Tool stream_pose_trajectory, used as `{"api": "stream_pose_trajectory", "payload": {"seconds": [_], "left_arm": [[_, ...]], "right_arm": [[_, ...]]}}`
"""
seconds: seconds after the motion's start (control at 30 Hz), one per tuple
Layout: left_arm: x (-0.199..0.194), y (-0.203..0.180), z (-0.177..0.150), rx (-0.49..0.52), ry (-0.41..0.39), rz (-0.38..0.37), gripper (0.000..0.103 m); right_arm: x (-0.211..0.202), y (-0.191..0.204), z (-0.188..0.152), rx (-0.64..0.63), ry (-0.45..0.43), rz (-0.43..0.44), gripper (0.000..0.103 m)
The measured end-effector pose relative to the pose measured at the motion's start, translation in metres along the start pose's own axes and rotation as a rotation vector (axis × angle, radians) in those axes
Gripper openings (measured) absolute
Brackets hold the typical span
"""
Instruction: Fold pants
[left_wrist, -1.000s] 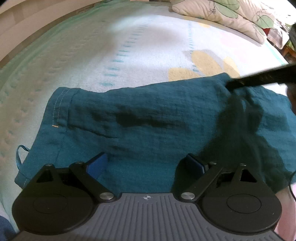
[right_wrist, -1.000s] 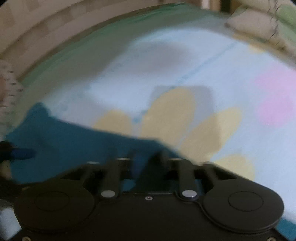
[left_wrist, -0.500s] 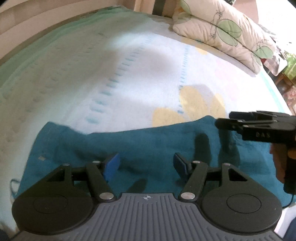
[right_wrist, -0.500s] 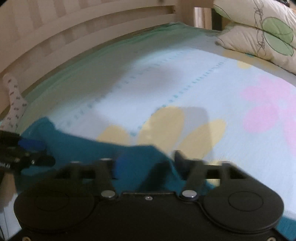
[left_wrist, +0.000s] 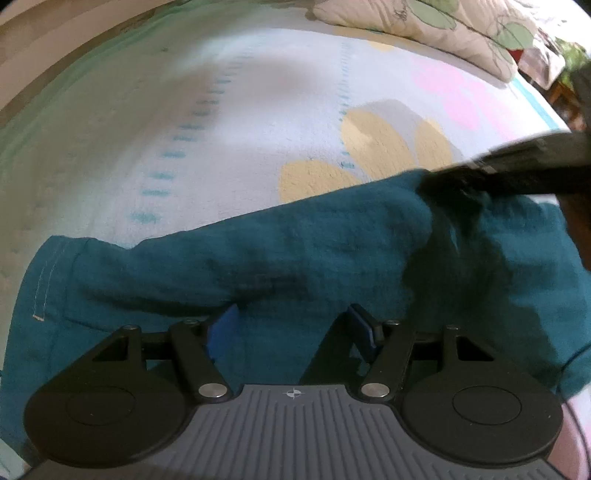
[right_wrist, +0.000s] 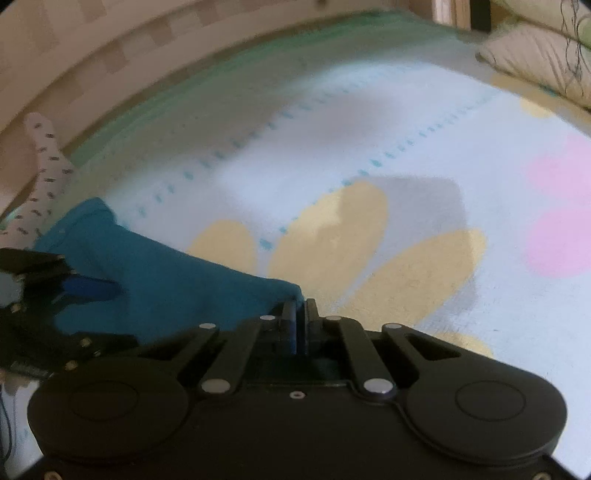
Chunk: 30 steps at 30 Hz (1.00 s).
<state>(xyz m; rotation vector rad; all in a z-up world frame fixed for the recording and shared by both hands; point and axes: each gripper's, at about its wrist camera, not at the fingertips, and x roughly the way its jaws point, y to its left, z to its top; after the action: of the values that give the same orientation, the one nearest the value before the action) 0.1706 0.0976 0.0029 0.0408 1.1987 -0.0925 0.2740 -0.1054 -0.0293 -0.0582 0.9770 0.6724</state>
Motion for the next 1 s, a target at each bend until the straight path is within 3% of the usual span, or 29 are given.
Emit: {"api": "stream_pose_trajectory", "payload": {"seconds": [0.2, 0.4, 0.57, 0.63, 0.7, 0.77, 1.0], "left_arm": [[-0.018, 0.013, 0.015, -0.123, -0.075, -0.028, 0.057], [-0.011, -0.001, 0.048, -0.108, -0.125, -0.048, 0.057], [0.025, -0.019, 0.066, -0.076, -0.047, -0.108, 0.057], [0.042, -0.022, 0.060, -0.068, 0.023, -0.125, 0.057], [0.043, -0.023, 0.054, -0.053, -0.001, -0.122, 0.057], [0.040, -0.021, 0.052, -0.054, -0.004, -0.127, 0.057], [0.040, -0.005, 0.059, -0.170, 0.011, -0.189, 0.057]], "right_arm": [[-0.018, 0.035, -0.025, -0.070, 0.001, 0.020, 0.010], [-0.010, 0.053, -0.043, -0.108, 0.021, -0.025, 0.010], [-0.014, 0.055, -0.047, -0.070, -0.019, -0.060, 0.011], [-0.024, 0.059, -0.047, -0.075, -0.064, -0.091, 0.019], [-0.033, 0.063, -0.047, -0.087, -0.103, -0.129, 0.021], [-0.037, 0.064, -0.047, -0.099, -0.109, -0.140, 0.036], [-0.029, 0.058, -0.041, -0.093, -0.062, -0.140, 0.036]]}}
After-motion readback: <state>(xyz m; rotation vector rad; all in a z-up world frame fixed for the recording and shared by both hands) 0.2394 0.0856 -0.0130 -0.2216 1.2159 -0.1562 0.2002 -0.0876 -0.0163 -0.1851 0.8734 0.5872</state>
